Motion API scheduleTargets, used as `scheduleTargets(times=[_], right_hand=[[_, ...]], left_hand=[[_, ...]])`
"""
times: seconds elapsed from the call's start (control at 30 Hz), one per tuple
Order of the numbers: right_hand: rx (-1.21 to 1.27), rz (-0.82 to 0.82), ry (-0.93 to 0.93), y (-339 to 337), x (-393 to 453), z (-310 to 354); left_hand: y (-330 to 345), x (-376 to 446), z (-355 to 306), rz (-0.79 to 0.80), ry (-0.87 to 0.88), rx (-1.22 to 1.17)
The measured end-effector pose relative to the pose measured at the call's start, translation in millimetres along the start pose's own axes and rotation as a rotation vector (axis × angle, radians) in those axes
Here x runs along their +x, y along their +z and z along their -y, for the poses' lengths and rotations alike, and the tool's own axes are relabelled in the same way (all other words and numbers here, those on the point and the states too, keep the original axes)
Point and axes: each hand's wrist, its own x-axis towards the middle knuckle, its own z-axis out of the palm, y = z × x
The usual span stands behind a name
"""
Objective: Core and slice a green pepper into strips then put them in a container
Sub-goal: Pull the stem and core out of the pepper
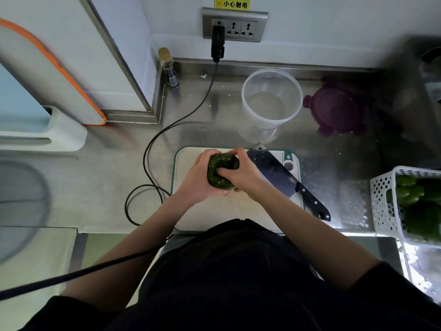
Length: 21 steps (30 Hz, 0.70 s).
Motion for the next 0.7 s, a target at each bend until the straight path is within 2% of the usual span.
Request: scheduleTargets(times=[0.2, 0.33, 0.4, 0.47, 0.57, 0.7], right_hand=[[-0.082, -0.088, -0.044, 15, -3, -2], [-0.082, 0.023, -0.002, 0, 1, 2], [0.033, 0.07, 0.094, -4, 0, 2], [0.17, 0.034, 0.172, -2, -2, 1], [0.108, -0.001, 0.118, 2, -3, 1], [0.071, 0.107, 0.163, -6, 1, 9]], left_hand=[[5, -4, 4, -0.011, 0.033, 0.031], [3, -2, 4, -0.016, 0.027, 0.021], [2, -2, 3, -0.011, 0.022, 0.024], [4, -2, 5, -0.013, 0.026, 0.032], [6, -3, 7, -0.023, 0.027, 0.03], [4, -3, 6, -0.011, 0.018, 0.034]])
